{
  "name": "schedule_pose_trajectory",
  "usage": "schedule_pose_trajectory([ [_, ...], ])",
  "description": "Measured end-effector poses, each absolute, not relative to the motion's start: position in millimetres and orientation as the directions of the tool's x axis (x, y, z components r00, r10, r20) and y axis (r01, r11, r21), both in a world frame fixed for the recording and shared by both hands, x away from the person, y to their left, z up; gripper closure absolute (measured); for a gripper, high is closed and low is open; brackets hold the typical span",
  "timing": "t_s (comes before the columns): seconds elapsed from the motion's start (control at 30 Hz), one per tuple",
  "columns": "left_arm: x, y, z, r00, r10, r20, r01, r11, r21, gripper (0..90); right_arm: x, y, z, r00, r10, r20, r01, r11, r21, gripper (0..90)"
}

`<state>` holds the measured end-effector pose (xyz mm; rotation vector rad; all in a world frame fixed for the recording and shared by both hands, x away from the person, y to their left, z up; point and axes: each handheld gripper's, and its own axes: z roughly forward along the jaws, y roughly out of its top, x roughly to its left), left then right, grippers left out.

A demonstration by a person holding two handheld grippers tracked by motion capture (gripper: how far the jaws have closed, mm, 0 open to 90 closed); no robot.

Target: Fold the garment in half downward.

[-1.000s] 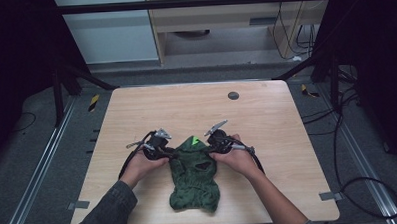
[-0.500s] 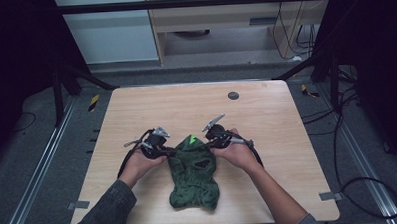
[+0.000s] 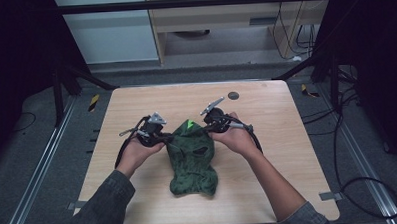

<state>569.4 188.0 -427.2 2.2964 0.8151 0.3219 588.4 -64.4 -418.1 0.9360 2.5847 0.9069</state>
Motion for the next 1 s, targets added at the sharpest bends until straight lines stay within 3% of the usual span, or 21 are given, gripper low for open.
schedule_pose_trajectory([
  [1.0, 589.6, 184.4, -393.8, 0.760, 0.646, 0.071, 0.425, -0.576, 0.698, 80.9, 605.3, -66.6, -387.9, -0.751, 0.656, -0.075, 0.447, 0.588, 0.675, 85.7],
])
